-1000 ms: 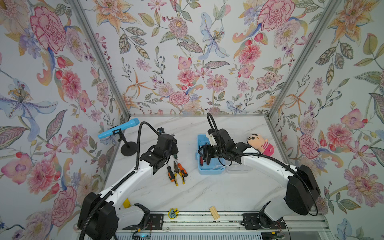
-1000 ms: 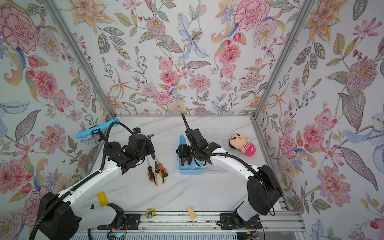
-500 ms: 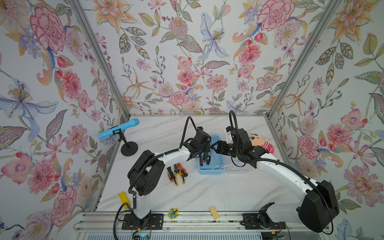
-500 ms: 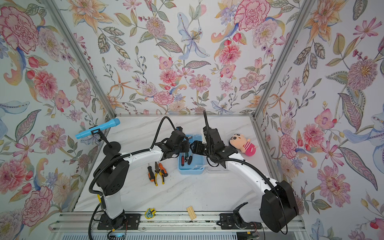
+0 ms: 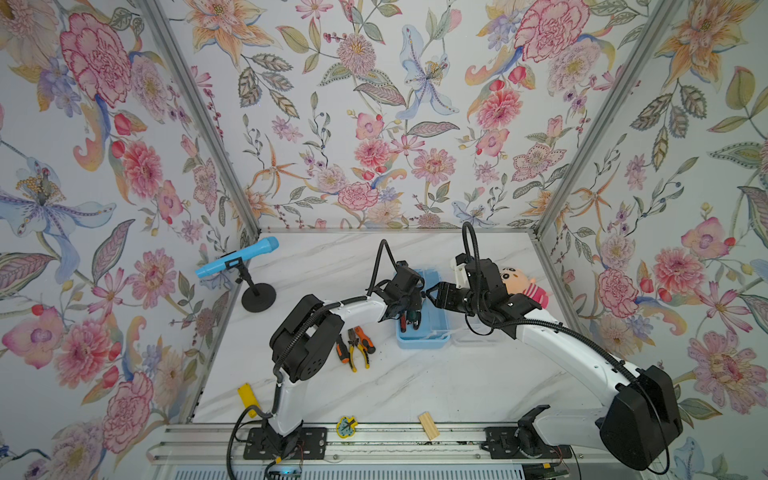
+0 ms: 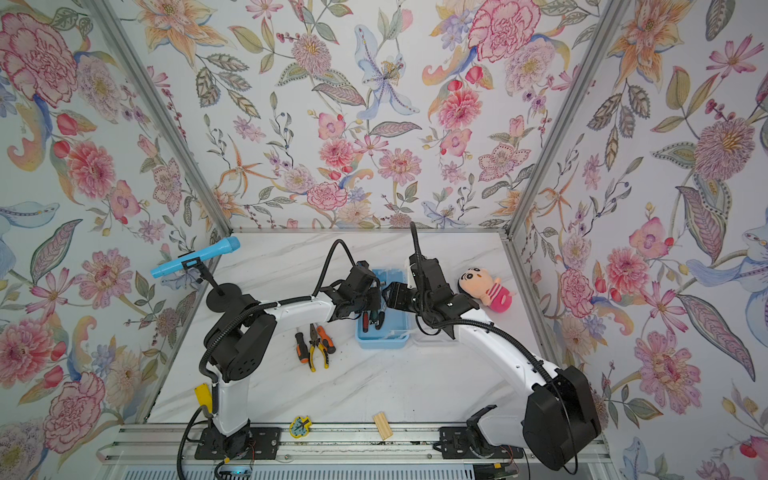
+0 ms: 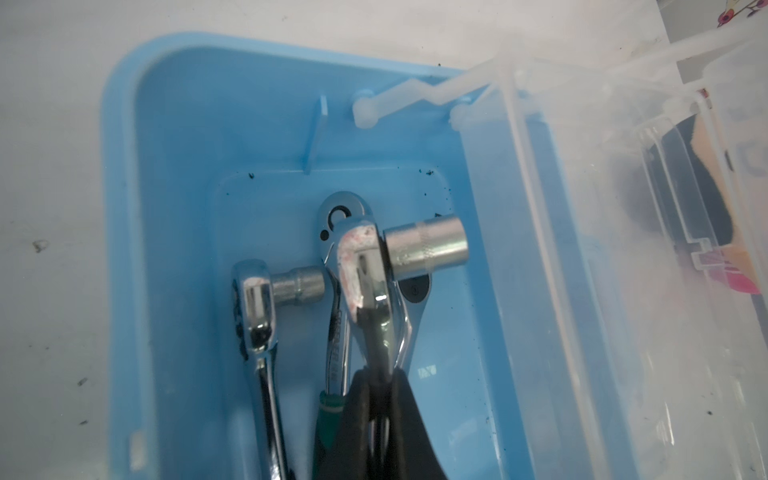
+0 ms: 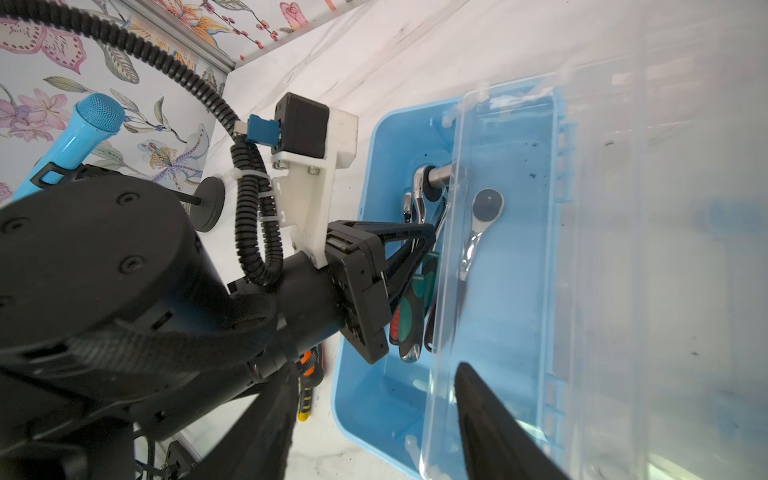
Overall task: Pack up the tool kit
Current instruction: 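Carry the socket ratchet into the blue box and open left gripper, then move left gripper back to the pliers while right gripper withdraws from the box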
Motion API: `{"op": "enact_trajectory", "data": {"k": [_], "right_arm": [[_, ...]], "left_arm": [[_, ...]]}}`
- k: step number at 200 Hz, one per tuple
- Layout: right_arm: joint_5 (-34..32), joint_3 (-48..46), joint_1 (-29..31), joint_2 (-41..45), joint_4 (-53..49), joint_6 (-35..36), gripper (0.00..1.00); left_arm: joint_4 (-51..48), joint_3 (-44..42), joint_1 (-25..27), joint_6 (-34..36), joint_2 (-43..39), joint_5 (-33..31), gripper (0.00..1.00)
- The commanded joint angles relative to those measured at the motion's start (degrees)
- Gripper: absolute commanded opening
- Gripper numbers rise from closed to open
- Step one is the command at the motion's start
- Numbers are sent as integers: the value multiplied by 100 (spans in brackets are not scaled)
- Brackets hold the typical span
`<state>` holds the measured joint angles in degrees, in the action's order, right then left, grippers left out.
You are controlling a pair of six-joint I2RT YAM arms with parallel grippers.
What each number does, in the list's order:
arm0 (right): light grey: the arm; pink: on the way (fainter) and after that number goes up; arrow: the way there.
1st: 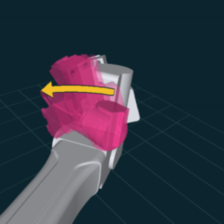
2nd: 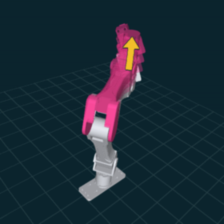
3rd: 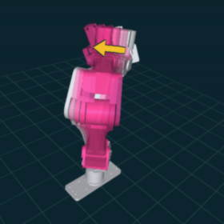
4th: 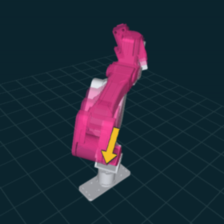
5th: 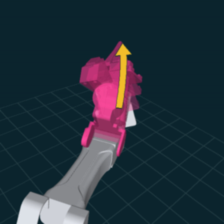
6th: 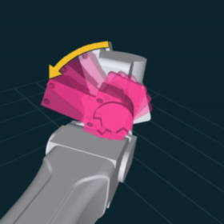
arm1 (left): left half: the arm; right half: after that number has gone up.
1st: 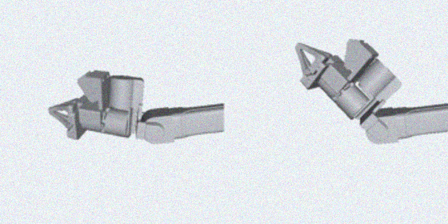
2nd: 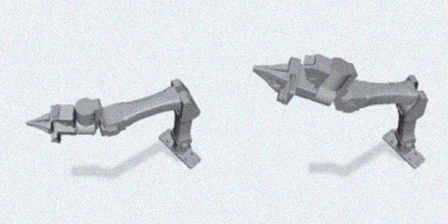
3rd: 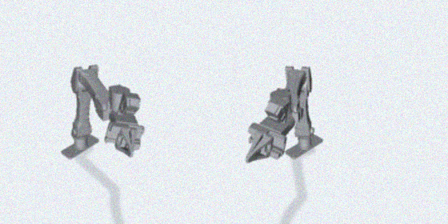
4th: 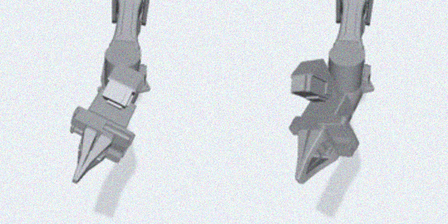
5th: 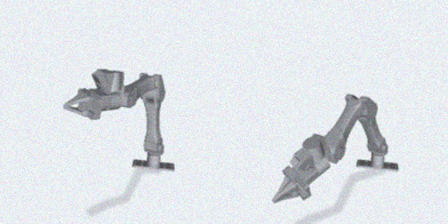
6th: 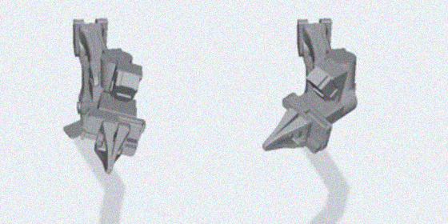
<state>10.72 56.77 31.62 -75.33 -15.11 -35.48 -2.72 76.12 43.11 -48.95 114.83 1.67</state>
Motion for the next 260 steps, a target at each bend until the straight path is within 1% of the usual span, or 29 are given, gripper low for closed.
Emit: {"op": "enact_trajectory", "data": {"k": [1, 11, 29, 51, 88, 121, 125, 150, 183, 208, 260], "right_arm": [[10, -35, -38, 7, 77, -39, 62], [14, -30, -41, 9, 68, -51, 62], [60, -10, -28, 18, 59, -55, 62], [50, 20, -10, 50, 14, -51, 62], [88, 164, 129, 19, -103, 103, 62], [-147, 484, 519, -233, -386, 361, 62], [-180, 527, 705, -273, -414, 379, 62], [-227, 775, 1035, -523, -589, 501, 62], [-255, 1050, 1371, -898, -837, 642, 69], [-156, 1205, 1544, -1230, -924, 695, 70], [-200, 2000, 2070, -2265, -1424, 1084, 70]], "left_arm": [[228, 233, 25, -16, 30, 107, 24], [220, 228, 13, 5, -19, 72, 33], [148, 224, 15, 59, -132, -22, 39], [111, 98, -13, 151, -434, -124, 40], [-6, -534, -189, 289, -1371, -510, 40], [-384, -1413, -545, 320, -2341, -854, 41], [-436, -1527, -596, 316, -2452, -884, 41], [-901, -2055, -862, 263, -3253, -987, 42], [-1690, -2497, -988, 156, -3894, -1252, 45], [-1833, -3078, -1059, -61, -4329, -1196, 48], [-1643, -4271, -1060, -610, -5128, -1043, 48]]}}
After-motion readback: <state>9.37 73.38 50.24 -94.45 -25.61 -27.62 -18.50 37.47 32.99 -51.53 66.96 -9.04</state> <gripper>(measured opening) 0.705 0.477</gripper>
